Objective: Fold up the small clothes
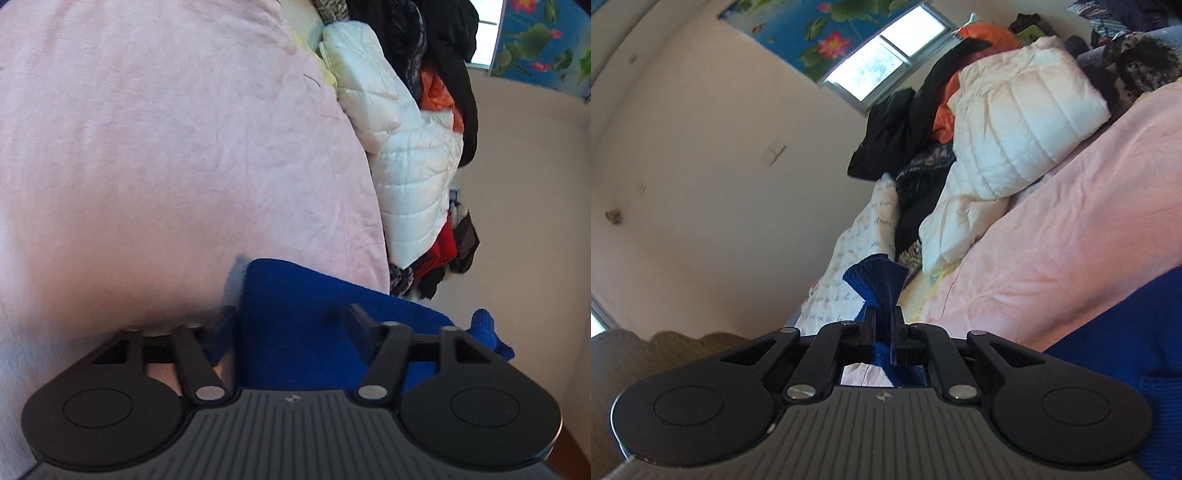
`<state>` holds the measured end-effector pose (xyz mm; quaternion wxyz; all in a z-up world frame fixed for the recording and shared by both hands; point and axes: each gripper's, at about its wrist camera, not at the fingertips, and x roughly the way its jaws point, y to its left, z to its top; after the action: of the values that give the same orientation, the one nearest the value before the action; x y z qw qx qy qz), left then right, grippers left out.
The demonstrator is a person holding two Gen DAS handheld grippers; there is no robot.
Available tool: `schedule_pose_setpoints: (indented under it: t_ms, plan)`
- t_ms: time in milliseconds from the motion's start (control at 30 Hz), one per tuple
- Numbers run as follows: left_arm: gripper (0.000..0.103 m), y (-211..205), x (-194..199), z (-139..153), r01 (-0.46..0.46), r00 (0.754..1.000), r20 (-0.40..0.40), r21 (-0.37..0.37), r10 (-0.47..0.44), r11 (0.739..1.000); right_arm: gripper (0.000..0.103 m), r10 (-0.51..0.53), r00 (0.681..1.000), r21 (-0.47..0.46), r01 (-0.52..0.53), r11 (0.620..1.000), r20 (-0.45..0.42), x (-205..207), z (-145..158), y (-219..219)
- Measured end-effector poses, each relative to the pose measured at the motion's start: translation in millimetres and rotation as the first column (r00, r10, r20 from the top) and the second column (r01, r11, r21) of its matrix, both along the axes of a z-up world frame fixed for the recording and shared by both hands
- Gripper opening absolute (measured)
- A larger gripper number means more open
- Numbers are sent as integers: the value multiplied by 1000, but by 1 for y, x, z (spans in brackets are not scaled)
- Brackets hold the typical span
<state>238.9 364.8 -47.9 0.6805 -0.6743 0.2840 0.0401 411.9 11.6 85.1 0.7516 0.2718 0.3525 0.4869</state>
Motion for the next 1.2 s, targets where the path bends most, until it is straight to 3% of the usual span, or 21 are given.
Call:
schedule_pose_setpoints:
  t_ms: [33,133,200,267,300,333,367,433,500,600,667,767,800,867,900,933,1033,1133,1200]
  plan:
    - [15,-4,5,1,37,999,-31,18,-36,999,9,-23,1000,11,23,1000,-15,2,-2,-10]
    - [15,-20,9,13,85,996,-40,91,-82,992,9,-96,993,33,98,995,-72,8,-13,-45]
    - [15,-32,0,31,71,997,12,132,-73,989,9,-134,987,50,138,989,-87,8,-16,-69]
    - [22,-45,-22,46,-9,994,113,123,-5,992,9,-160,983,65,166,984,-93,7,-16,-91]
    - [41,-56,-39,48,-95,982,169,87,80,992,9,-167,982,62,173,983,-91,7,-16,-97]
    - [85,-71,-53,47,-164,965,213,44,151,986,9,-169,982,61,175,983,-89,7,-15,-101]
    - [101,-84,-60,44,-193,955,229,5,187,981,9,-169,982,61,175,983,-85,8,-14,-104]
    - [103,-109,-62,33,-214,946,227,-104,232,971,9,-168,982,70,174,982,-81,9,-11,-106]
    - [103,-120,-50,21,-192,958,179,-178,223,965,9,-166,983,91,174,981,-81,8,-8,-108]
    - [102,-117,-35,11,-219,952,147,-280,267,935,9,-149,986,110,156,982,-73,4,0,-108]
    - [102,-111,-30,13,-231,936,175,-347,305,909,9,-143,988,120,150,981,-63,0,4,-109]
    - [102,-105,-21,18,-244,931,174,-357,321,902,9,-142,988,141,150,979,-65,-2,6,-114]
    - [100,-104,-18,15,-255,932,152,-367,328,894,9,-142,988,146,151,978,-66,-2,6,-115]
    - [79,-102,-7,6,-266,940,104,-373,325,889,10,-147,987,153,156,976,-70,-3,6,-118]
    - [41,-103,0,0,-260,949,68,-379,307,888,9,-153,986,156,162,974,-70,-3,6,-121]
    - [23,-105,7,-5,-251,957,37,-390,288,886,10,-160,984,163,170,972,-73,-3,6,-124]
    - [19,-115,29,-3,-233,969,-4,-331,246,914,9,-206,976,195,217,956,-75,-5,8,-144]
    - [15,-140,48,22,-134,982,98,-237,161,962,9,-275,959,219,284,934,-70,-10,10,-182]
    - [13,-165,63,39,-30,987,152,-166,56,986,9,-337,938,229,346,910,-78,-19,6,-218]
